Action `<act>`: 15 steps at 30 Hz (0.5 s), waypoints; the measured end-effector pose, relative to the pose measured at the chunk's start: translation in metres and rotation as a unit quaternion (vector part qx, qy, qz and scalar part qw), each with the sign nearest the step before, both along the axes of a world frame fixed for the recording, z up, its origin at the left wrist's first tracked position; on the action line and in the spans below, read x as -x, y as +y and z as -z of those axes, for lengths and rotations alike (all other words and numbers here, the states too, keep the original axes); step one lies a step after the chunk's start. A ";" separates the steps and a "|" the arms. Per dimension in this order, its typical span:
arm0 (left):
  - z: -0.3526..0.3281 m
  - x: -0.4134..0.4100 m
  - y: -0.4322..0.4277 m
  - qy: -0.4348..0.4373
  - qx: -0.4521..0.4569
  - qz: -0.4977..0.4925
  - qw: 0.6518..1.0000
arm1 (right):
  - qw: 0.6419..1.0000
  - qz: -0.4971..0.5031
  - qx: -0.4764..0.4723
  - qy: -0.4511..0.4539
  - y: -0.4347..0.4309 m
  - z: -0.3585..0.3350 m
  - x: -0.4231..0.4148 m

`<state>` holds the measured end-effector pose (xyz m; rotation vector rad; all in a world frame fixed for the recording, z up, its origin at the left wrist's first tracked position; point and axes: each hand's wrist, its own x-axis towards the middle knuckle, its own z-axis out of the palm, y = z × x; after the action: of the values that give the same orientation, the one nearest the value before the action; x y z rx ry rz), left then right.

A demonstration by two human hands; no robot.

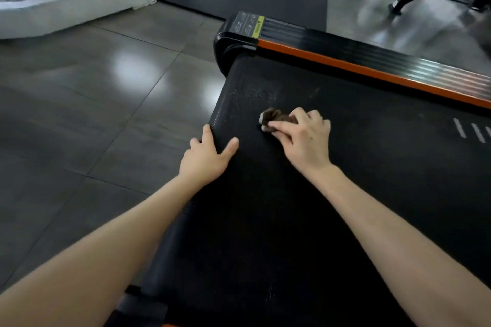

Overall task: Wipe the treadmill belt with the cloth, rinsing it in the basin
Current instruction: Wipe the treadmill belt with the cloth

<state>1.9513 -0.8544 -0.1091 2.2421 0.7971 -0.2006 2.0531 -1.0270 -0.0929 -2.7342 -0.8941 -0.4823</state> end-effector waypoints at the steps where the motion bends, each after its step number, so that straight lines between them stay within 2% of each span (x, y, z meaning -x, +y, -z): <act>1: -0.001 0.000 0.003 -0.006 0.044 -0.009 0.999 | 1.000 -0.020 0.001 0.001 -0.009 0.000 0.025; 4: -0.009 0.006 0.015 -0.038 0.251 -0.074 0.965 | 0.996 -0.090 0.017 0.023 -0.023 -0.003 0.091; 5: -0.015 0.011 0.019 -0.034 0.285 -0.088 0.954 | 0.993 -0.114 0.023 0.035 -0.021 -0.005 0.105; 11: -0.028 0.038 0.041 -0.042 0.265 -0.079 0.960 | 0.976 -0.189 0.044 0.104 0.024 -0.018 0.143; 15: -0.039 0.066 0.049 -0.083 0.250 -0.090 0.960 | 0.937 -0.273 0.121 0.184 0.009 -0.029 0.173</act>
<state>1.8856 -0.8058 -0.0703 1.6783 0.7546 -0.1081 1.8802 -1.0182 -0.0634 -2.4716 -1.5983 0.2519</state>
